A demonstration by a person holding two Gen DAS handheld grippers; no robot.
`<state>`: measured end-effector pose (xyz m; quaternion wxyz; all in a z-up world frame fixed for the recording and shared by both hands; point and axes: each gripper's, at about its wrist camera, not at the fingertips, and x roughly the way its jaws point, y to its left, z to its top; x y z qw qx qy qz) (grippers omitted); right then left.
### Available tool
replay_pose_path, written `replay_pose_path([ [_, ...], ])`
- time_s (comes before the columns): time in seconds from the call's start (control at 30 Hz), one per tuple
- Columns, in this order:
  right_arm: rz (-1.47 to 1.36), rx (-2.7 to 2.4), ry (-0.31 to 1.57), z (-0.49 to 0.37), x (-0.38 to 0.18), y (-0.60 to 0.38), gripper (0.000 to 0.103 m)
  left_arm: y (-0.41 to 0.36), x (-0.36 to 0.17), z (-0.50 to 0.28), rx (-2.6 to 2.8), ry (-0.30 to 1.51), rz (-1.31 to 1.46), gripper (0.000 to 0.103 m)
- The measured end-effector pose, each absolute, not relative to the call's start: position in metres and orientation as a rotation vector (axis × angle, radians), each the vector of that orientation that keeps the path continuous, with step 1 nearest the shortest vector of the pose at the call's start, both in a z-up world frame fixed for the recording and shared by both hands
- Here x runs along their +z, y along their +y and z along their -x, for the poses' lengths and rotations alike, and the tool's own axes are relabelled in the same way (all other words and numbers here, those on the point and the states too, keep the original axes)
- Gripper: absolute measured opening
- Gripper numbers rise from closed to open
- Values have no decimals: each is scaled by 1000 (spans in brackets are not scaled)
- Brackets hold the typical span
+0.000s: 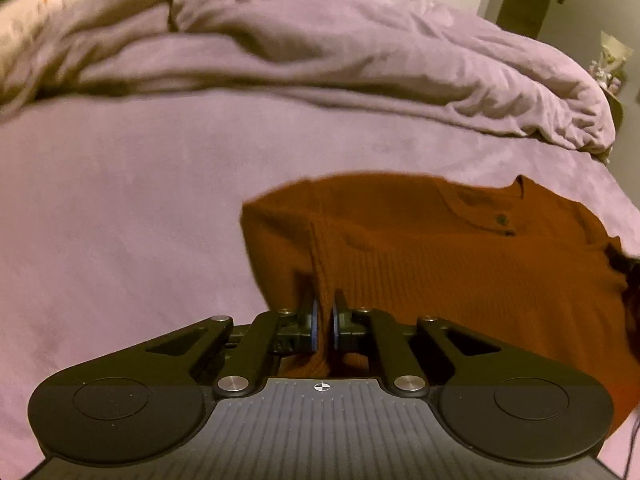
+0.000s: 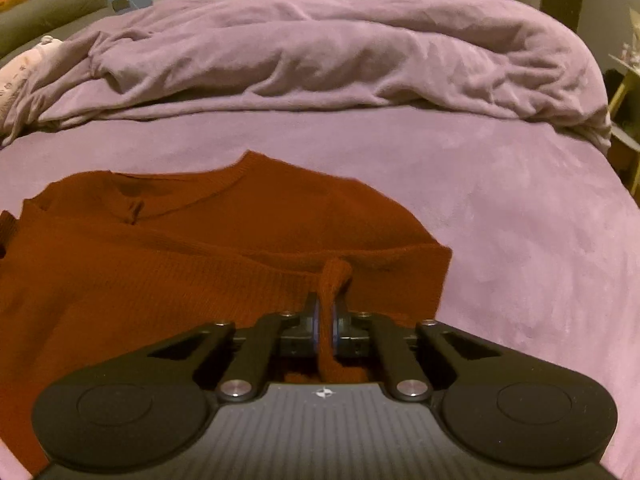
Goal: Fold small clothes
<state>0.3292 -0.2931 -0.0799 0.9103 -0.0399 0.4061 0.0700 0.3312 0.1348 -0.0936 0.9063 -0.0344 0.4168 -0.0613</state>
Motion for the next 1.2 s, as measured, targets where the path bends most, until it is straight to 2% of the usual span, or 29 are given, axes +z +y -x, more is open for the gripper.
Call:
replay_pose_path([
  [0.17,83,105,654,-333,-38,-291,4,130,-36,-337,-100,683,16,8],
  [0.3,139,4,549,-364,-26,-279,5,119,-18,-369,6,589,-31,8],
  [0.4,138,-42,539,-389,-38,-273,5,110,-38,-400,82,593,-35,9],
  [0.53,125,-62,640,-411,-85,-271,5,102,-97,-429,161,759,-52,10],
  [0.63,120,-73,714,-406,-104,-275,6,112,-115,-416,170,800,10,24],
  [0.67,93,-69,705,-397,-101,-282,8,118,-113,-408,160,793,33,34],
  [0.7,60,-61,691,-385,-96,-291,15,125,-111,-400,157,793,50,39],
  [0.77,18,-34,684,-360,-87,-304,21,139,-105,-379,119,795,98,39],
  [0.93,22,53,706,-290,-80,-308,21,154,-101,-334,48,845,183,45],
  [1.07,-12,39,729,-250,-79,-304,21,154,-105,-301,18,883,196,54],
  [1.2,-116,21,759,-224,-77,-311,33,164,-106,-278,10,911,278,55],
])
